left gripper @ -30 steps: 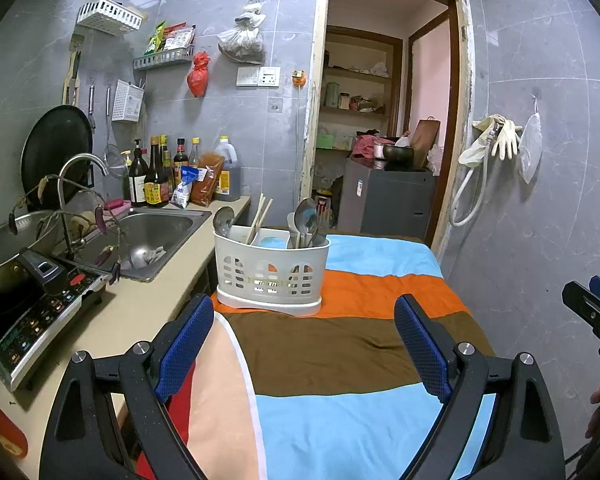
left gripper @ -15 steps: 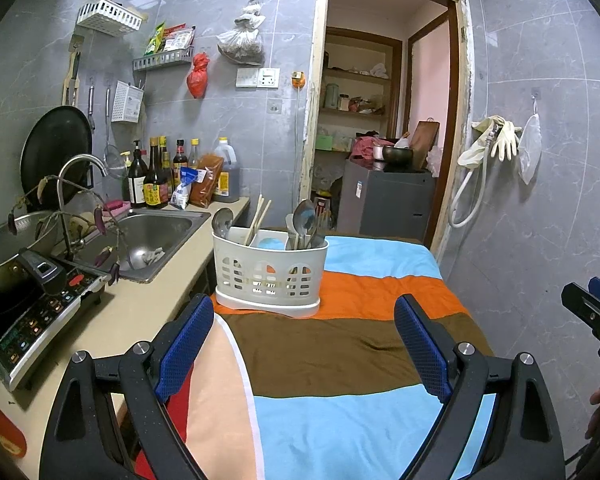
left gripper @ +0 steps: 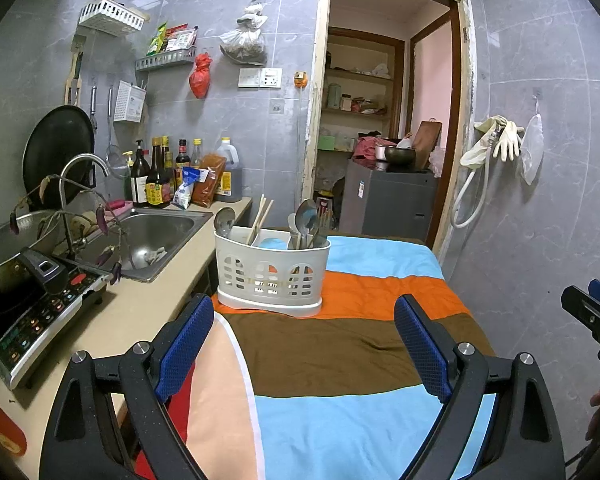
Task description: Organize utensils
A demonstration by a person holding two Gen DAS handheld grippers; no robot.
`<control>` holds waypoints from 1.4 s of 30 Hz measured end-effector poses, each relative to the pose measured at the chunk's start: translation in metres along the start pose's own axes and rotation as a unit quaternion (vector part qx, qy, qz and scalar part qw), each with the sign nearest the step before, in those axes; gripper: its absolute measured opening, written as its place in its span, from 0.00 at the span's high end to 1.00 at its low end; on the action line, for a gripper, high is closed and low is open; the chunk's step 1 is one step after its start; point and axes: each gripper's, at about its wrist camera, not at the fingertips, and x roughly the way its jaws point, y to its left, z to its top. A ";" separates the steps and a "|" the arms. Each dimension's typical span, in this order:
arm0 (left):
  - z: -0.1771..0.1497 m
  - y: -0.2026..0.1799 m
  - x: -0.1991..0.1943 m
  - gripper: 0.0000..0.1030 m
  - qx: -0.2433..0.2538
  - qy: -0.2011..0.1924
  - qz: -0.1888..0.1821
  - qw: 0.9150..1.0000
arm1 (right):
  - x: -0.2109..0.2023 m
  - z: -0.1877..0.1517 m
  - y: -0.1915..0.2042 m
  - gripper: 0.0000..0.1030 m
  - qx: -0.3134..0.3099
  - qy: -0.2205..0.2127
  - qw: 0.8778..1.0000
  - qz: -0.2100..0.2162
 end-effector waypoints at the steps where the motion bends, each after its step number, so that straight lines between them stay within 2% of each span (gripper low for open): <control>1: 0.000 0.000 0.000 0.14 0.000 0.000 0.000 1.000 | -0.001 -0.001 0.001 0.00 0.000 0.000 1.000 0.001; 42: -0.001 0.001 -0.001 0.14 -0.004 0.000 0.002 1.000 | 0.001 -0.003 0.001 0.00 0.003 0.006 1.000 0.002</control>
